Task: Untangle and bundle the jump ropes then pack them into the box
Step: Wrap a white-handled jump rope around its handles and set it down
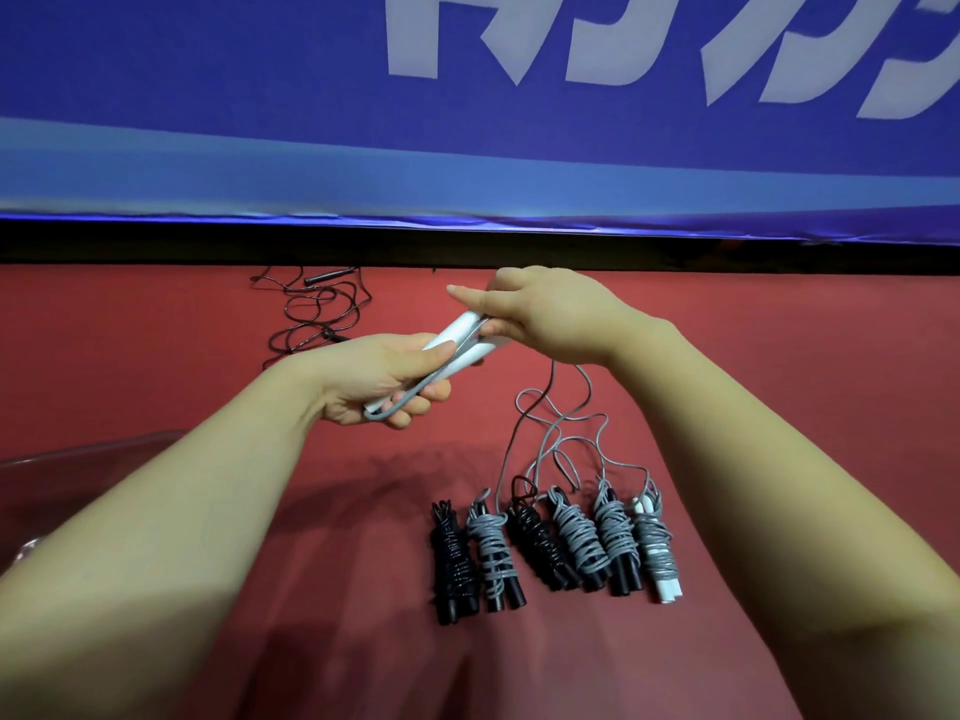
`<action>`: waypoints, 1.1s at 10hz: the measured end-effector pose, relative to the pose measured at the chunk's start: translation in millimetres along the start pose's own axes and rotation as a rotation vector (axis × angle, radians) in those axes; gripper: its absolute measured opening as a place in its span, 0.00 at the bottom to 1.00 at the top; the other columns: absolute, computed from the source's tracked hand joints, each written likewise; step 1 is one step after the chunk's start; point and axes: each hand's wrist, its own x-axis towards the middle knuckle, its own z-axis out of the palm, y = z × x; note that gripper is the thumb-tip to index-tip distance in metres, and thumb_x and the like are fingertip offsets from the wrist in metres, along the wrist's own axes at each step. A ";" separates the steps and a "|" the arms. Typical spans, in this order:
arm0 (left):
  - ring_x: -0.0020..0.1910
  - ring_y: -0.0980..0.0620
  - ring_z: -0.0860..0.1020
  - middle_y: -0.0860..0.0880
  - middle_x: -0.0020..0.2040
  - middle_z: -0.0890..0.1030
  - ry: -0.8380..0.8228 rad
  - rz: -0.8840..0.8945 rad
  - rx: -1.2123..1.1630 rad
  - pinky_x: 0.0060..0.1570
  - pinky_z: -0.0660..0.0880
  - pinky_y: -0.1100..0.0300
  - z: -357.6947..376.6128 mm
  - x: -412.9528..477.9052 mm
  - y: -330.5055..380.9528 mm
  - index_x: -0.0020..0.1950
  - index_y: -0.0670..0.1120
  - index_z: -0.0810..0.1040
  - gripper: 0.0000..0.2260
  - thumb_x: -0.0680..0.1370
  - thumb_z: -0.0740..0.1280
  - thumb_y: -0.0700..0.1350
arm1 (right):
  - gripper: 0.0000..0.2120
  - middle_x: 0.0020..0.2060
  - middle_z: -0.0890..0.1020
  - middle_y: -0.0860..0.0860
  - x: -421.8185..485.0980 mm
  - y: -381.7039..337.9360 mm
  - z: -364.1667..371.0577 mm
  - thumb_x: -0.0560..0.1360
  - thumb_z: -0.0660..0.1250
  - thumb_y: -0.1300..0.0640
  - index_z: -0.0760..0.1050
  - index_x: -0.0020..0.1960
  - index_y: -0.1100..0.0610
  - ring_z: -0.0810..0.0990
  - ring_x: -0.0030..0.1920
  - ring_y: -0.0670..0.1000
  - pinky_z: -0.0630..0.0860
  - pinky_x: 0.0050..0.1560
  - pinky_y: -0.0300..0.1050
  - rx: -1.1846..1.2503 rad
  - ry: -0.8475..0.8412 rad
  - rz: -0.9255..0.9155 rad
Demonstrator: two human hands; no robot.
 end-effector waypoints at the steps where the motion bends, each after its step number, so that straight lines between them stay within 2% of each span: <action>1: 0.37 0.49 0.75 0.45 0.41 0.76 -0.054 0.014 -0.026 0.36 0.76 0.57 6.6 -2.7 -0.1 0.60 0.43 0.76 0.11 0.83 0.56 0.43 | 0.23 0.53 0.75 0.54 -2.5 -0.2 1.7 0.81 0.50 0.43 0.60 0.74 0.46 0.73 0.53 0.57 0.71 0.53 0.51 0.020 -0.003 -0.001; 2: 0.37 0.49 0.75 0.45 0.41 0.76 -0.111 0.022 -0.047 0.36 0.76 0.56 5.0 -3.4 -2.8 0.61 0.42 0.75 0.11 0.83 0.56 0.41 | 0.21 0.55 0.76 0.51 -4.2 -0.1 3.7 0.81 0.52 0.44 0.64 0.72 0.47 0.73 0.57 0.55 0.69 0.58 0.48 0.031 -0.044 -0.015; 3: 0.39 0.48 0.75 0.44 0.42 0.75 -0.140 0.016 -0.021 0.37 0.76 0.56 1.8 -4.5 -6.4 0.61 0.40 0.74 0.10 0.82 0.58 0.40 | 0.29 0.55 0.76 0.51 -8.3 0.0 0.0 0.73 0.61 0.37 0.66 0.70 0.49 0.74 0.56 0.55 0.69 0.56 0.47 0.059 -0.096 -0.024; 4: 0.34 0.48 0.69 0.42 0.38 0.69 -0.091 -0.037 0.028 0.32 0.69 0.58 5.1 0.5 -8.6 0.57 0.44 0.70 0.08 0.80 0.60 0.44 | 0.34 0.54 0.76 0.52 -8.8 -2.5 0.5 0.67 0.67 0.35 0.68 0.66 0.53 0.75 0.52 0.56 0.69 0.47 0.48 -0.027 -0.095 -0.025; 5: 0.31 0.51 0.63 0.45 0.36 0.63 -0.085 -0.098 0.049 0.28 0.64 0.63 15.5 -1.1 -5.8 0.52 0.47 0.67 0.05 0.83 0.54 0.45 | 0.27 0.51 0.78 0.53 -6.3 -3.7 -1.4 0.71 0.66 0.38 0.70 0.60 0.56 0.76 0.48 0.57 0.64 0.38 0.46 -0.144 -0.011 -0.031; 6: 0.34 0.49 0.67 0.44 0.38 0.68 -0.158 -0.086 0.018 0.34 0.67 0.58 15.5 -6.8 -8.3 0.58 0.44 0.67 0.07 0.81 0.60 0.44 | 0.22 0.46 0.79 0.54 -7.3 -11.4 0.8 0.72 0.67 0.41 0.72 0.57 0.56 0.77 0.44 0.58 0.64 0.35 0.47 -0.210 -0.016 -0.076; 7: 0.33 0.50 0.75 0.45 0.37 0.75 -0.226 -0.024 -0.101 0.34 0.75 0.58 16.8 -20.1 -3.0 0.56 0.40 0.73 0.10 0.75 0.67 0.38 | 0.18 0.33 0.78 0.55 -4.0 -11.4 10.3 0.65 0.75 0.47 0.75 0.45 0.59 0.76 0.30 0.58 0.63 0.27 0.42 -0.174 0.165 -0.192; 8: 0.27 0.55 0.72 0.48 0.32 0.74 -0.284 -0.035 -0.225 0.27 0.73 0.64 24.0 -26.5 4.7 0.50 0.43 0.73 0.10 0.71 0.69 0.41 | 0.16 0.28 0.76 0.53 -2.9 -14.1 13.1 0.62 0.73 0.47 0.75 0.39 0.58 0.73 0.24 0.55 0.61 0.24 0.38 -0.155 0.133 -0.229; 9: 0.22 0.59 0.61 0.51 0.29 0.66 -0.246 -0.033 -0.194 0.21 0.60 0.70 29.5 -22.8 6.4 0.43 0.46 0.67 0.07 0.76 0.65 0.43 | 0.16 0.33 0.77 0.55 -2.6 -15.0 11.3 0.65 0.67 0.46 0.75 0.44 0.59 0.75 0.27 0.57 0.61 0.26 0.41 -0.090 0.113 -0.209; 10: 0.22 0.60 0.58 0.52 0.28 0.64 -0.225 -0.011 -0.143 0.20 0.56 0.71 26.4 -22.5 10.5 0.43 0.46 0.66 0.08 0.79 0.63 0.45 | 0.22 0.46 0.78 0.51 -4.7 -8.0 7.1 0.71 0.70 0.45 0.71 0.59 0.57 0.75 0.39 0.55 0.62 0.35 0.44 0.028 0.028 -0.087; 11: 0.21 0.61 0.59 0.51 0.29 0.64 -0.210 -0.007 -0.119 0.19 0.58 0.70 17.6 -20.3 10.6 0.43 0.46 0.67 0.08 0.79 0.63 0.46 | 0.30 0.44 0.74 0.44 -6.4 -4.1 -2.1 0.70 0.71 0.44 0.66 0.67 0.52 0.69 0.39 0.46 0.60 0.37 0.42 0.179 -0.037 0.011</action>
